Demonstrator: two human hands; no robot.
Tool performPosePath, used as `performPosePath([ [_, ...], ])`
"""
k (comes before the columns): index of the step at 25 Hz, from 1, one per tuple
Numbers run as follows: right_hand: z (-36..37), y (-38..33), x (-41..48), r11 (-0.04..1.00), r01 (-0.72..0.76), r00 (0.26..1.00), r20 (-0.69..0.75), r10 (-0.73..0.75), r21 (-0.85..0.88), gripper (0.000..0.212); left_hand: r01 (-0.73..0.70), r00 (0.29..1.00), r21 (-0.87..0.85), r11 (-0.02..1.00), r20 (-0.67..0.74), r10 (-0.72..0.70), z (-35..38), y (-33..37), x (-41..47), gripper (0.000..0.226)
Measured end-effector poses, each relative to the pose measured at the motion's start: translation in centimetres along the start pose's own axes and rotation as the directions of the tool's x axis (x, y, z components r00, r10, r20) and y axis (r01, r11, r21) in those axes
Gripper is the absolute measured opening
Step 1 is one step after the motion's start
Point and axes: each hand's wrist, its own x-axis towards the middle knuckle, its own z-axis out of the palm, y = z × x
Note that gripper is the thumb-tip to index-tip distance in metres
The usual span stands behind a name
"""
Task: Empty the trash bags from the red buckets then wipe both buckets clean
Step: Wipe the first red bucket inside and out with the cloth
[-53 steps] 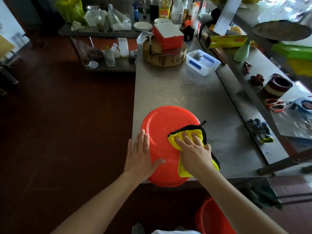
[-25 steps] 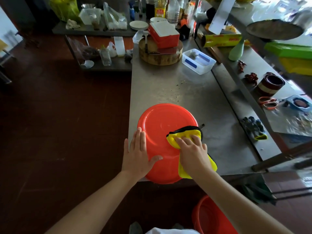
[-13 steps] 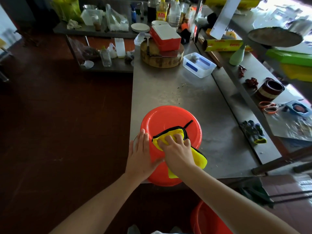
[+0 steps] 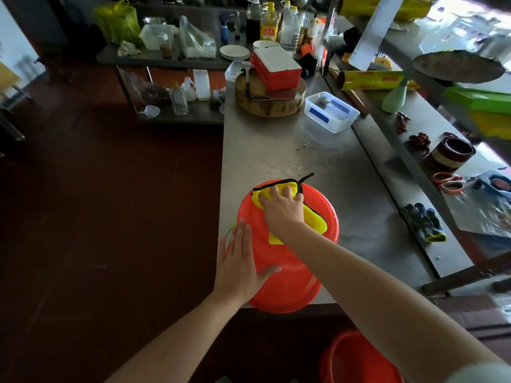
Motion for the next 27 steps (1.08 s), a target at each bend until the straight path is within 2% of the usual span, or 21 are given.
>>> performPosePath([
  [6, 0.2, 5.1, 0.6, 0.994, -0.112, 0.993, 0.039, 0.111, 0.009, 0.053, -0.005, 1.000, 0.033, 0.999, 0.013, 0.005, 0.1, 0.3, -0.2, 0.121],
  [11, 0.9, 7.2, -1.1, 0.987, -0.163, 0.987, 0.017, 0.163, 0.008, 0.052, -0.004, 0.999, 0.062, 0.998, 0.042, 0.001, 0.0, 0.3, -0.1, 0.123],
  [19, 1.8, 9.1, -5.1, 0.981, -0.182, 0.983, -0.018, 0.183, 0.065, 0.052, 0.012, 0.999, 0.018, 1.000, 0.047, -0.012, 0.2, 0.4, 0.0, 0.123],
  [23, 0.4, 7.3, -4.0, 0.981, -0.073, 0.991, -0.098, 0.091, 0.178, 0.070, 0.001, 1.000, -0.022, 1.000, 0.031, -0.001, 0.2, 0.3, 0.2, 0.122],
  [25, -0.5, 4.7, -2.7, 0.983, 0.040, 0.986, -0.167, -0.009, 0.179, 0.072, -0.003, 1.000, -0.019, 1.000, 0.019, 0.004, 0.2, 0.3, 0.1, 0.122],
  [27, -1.2, 1.6, -1.0, 0.980, 0.119, 0.980, -0.178, -0.090, 0.159, 0.067, -0.005, 1.000, -0.006, 1.000, 0.022, 0.005, 0.2, 0.1, 0.0, 0.122],
])
